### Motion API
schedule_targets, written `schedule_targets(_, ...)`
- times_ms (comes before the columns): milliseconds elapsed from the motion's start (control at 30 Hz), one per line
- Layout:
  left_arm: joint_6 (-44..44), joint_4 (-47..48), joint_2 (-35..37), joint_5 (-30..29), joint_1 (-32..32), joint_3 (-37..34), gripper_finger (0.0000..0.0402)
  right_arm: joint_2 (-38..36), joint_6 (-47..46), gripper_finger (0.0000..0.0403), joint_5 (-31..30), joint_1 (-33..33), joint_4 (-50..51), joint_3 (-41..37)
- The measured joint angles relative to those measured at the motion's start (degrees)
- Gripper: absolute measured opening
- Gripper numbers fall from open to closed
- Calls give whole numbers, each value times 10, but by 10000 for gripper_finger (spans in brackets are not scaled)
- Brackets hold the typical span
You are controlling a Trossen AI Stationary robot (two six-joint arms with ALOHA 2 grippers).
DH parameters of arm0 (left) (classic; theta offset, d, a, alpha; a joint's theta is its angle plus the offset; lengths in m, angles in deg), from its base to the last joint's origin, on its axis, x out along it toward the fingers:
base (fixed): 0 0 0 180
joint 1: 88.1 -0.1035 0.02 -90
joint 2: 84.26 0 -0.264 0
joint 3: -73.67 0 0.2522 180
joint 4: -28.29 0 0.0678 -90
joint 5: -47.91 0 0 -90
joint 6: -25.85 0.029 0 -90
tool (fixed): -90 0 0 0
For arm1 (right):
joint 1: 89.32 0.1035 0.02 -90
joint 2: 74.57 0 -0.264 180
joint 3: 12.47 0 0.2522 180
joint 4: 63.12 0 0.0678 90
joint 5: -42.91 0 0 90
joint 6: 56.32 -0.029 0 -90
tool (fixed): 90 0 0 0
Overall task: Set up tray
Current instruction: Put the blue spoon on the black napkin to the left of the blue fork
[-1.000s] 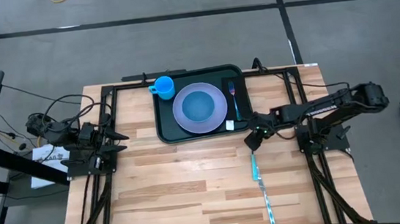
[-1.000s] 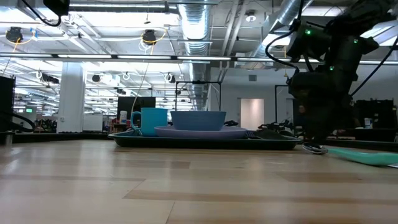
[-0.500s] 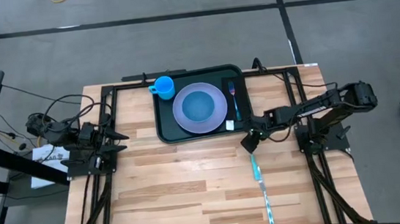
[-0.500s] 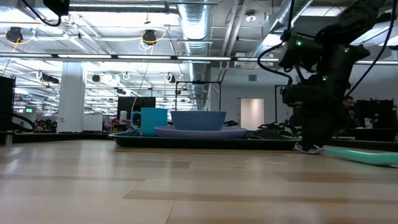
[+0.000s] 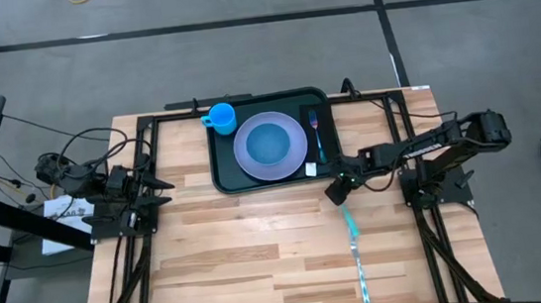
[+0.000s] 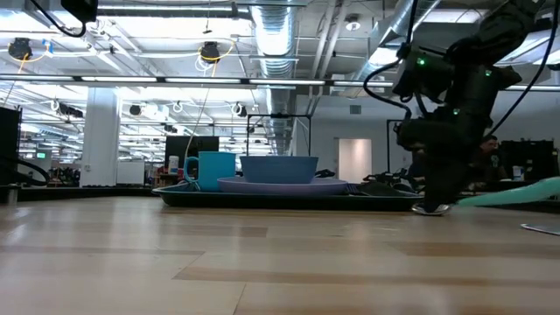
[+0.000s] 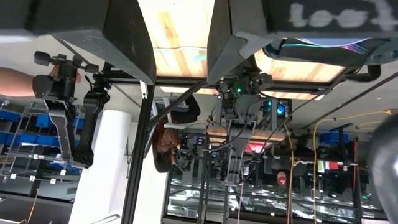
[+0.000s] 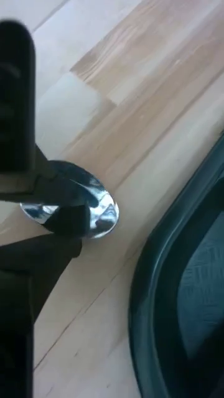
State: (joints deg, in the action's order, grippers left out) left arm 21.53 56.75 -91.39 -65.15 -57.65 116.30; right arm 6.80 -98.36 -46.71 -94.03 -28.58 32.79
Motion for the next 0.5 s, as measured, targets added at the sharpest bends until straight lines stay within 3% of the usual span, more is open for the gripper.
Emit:
schedule_targets(200, 0, 0, 0, 1, 0, 0, 132, -1, -1, 10, 3, 0, -18, 0)
schedule_targets(500, 0, 0, 0, 1, 0, 0, 132, -1, -15, 3, 7, 0, -32, 0)
